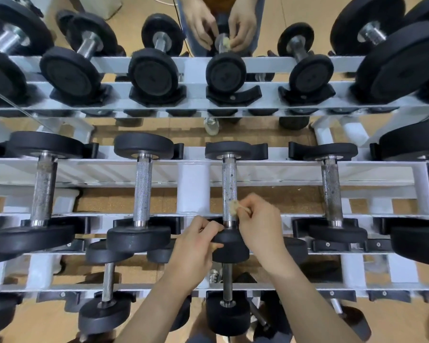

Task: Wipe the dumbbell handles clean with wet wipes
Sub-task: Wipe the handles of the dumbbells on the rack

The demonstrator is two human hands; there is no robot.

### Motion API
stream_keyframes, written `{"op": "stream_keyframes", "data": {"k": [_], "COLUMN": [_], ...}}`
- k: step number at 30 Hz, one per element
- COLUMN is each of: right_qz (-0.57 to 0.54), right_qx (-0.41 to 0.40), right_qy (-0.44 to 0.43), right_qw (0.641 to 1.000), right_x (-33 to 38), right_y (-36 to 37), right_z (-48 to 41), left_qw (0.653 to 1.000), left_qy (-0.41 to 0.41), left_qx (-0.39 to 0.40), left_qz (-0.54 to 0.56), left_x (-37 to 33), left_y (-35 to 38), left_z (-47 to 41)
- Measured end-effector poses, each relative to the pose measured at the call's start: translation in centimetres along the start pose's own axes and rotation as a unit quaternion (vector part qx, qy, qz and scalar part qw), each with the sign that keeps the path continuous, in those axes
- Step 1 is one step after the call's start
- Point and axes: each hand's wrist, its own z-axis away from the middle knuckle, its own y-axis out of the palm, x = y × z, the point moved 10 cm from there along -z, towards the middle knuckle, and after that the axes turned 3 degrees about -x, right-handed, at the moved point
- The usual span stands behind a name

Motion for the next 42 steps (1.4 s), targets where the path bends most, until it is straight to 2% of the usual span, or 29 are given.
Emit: {"op": "stream_keyframes", "data": {"k": [3,7,10,12,14,18,21,22,24,27,31,33,35,37,38,41,42], "right_qz": [0.022,-0.075,-0.136,-0.138,-0.073,0.052,0.138,0.155,0.173,0.143,0.070,0.046,0.027,0.002,-0.016,-0.099,-0.105], "right_qx": [0.037,-0.102,-0.174,-0.212,-0.222,-0.166,-0.099,-0.089,-0.091,-0.086,0.031,0.093,0.168,0.221,0.211,0.073,0.066], "right_qy": [0.017,0.008,0.043,0.006,-0.075,-0.205,-0.356,-0.382,-0.382,-0.369,-0.401,-0.355,-0.231,-0.134,-0.104,-0.012,0.013], "right_qw": [0.999,0.992,0.974,0.967,0.969,0.963,0.919,0.907,0.903,0.914,0.913,0.929,0.958,0.966,0.972,0.992,0.992], "right_x": [-0.7,1.8,2.2,2.8,3.7,5.6,8.4,8.5,8.0,7.5,6.5,5.2,3.1,1.6,1.4,-0.2,-0.8], "right_y": [0.0,-1.5,-1.4,-1.1,-0.4,0.9,2.6,2.7,2.0,1.2,1.6,1.4,1.5,1.6,1.2,-0.9,-0.8], "right_z": [0.6,-3.5,-5.9,-5.4,-4.4,-4.6,-3.7,-3.7,-4.7,-5.2,-1.4,0.3,0.5,0.2,-0.4,-2.4,-2.2], "left_qw": [1.000,0.999,0.998,0.998,0.999,0.999,0.999,0.999,0.999,1.000,0.998,0.997,0.995,0.993,0.993,0.991,0.991], "left_qy": [0.001,-0.002,-0.006,-0.006,-0.005,0.000,0.011,0.013,0.013,0.017,0.024,0.028,0.027,0.022,0.017,0.005,0.005], "left_qx": [-0.003,0.000,0.004,-0.003,-0.004,-0.003,0.010,0.015,0.016,-0.001,0.000,-0.009,-0.021,-0.032,-0.036,-0.048,-0.049], "left_qz": [0.024,0.046,0.064,0.059,0.049,0.048,0.033,0.030,0.025,0.017,0.055,0.075,0.096,0.110,0.114,0.121,0.122], "left_x": [0.0,-0.1,-0.2,-0.2,-0.4,-0.5,-0.8,-0.9,-0.9,-0.7,0.0,0.2,0.3,0.6,0.8,1.6,1.7], "left_y": [-0.4,-0.3,-0.1,-0.3,-0.3,-0.1,0.4,0.5,0.6,0.5,0.5,0.3,0.1,0.0,0.0,0.1,0.1], "left_z": [0.1,-0.1,-0.1,-0.1,-0.1,-0.2,-0.4,-0.4,-0.4,-0.5,-0.3,-0.1,0.0,0.2,0.3,0.3,0.3]}}
